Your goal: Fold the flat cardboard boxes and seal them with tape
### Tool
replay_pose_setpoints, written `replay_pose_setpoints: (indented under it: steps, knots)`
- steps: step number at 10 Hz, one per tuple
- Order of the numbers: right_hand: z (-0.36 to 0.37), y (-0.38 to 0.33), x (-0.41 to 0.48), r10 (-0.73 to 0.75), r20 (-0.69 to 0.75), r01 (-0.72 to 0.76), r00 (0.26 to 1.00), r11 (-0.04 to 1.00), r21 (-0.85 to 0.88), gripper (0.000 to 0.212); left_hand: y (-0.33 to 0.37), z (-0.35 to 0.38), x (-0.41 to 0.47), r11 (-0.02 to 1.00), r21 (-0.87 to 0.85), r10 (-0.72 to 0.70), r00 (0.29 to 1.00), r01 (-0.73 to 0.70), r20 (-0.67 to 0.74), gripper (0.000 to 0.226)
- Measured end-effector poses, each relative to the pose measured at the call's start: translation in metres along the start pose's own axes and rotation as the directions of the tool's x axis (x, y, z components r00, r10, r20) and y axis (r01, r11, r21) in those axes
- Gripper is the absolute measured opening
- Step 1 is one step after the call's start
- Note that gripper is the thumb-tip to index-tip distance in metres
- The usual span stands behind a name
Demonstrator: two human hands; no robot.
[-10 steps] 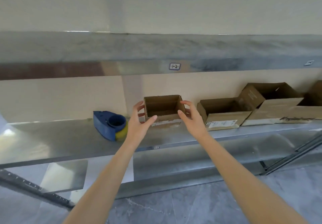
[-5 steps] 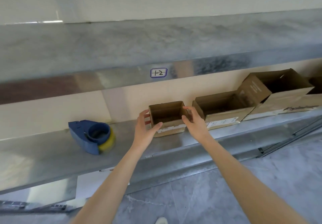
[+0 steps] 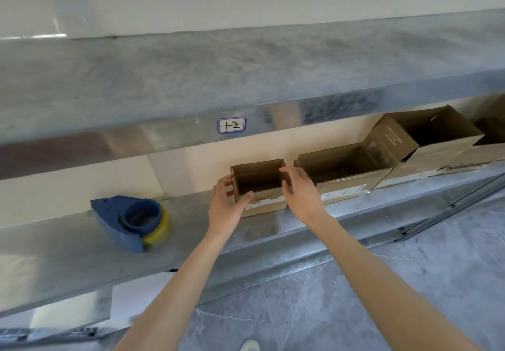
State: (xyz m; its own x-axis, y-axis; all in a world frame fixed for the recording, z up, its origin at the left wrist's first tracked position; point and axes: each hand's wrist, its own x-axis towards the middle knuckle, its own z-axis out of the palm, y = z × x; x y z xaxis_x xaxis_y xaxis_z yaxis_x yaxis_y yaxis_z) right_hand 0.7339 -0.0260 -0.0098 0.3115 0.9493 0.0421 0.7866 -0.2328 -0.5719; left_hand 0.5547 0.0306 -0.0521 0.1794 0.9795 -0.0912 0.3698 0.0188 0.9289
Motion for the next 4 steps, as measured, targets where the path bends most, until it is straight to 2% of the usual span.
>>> replay_pose_setpoints:
  steps: [2, 3, 4]
  knots:
    - [-0.015, -0.009, 0.002, -0.153, -0.023, 0.146, 0.988, 0.973, -0.178, 0.035, 0.008, -0.011, -0.008, 0.992, 0.1, 0.073, 0.997, -0.073, 0.005, 0.058]
    - [-0.023, -0.013, -0.002, -0.259, -0.028, 0.245, 0.965, 0.94, -0.239, 0.033, 0.013, -0.02, -0.019, 0.96, 0.244, 0.147, 0.989, -0.141, -0.008, 0.054]
    - [-0.031, -0.017, -0.009, -0.349, 0.01, 0.327, 0.937, 0.865, -0.382, 0.039, 0.026, -0.028, -0.034, 0.847, 0.482, 0.28, 0.959, -0.224, -0.047, 0.05]
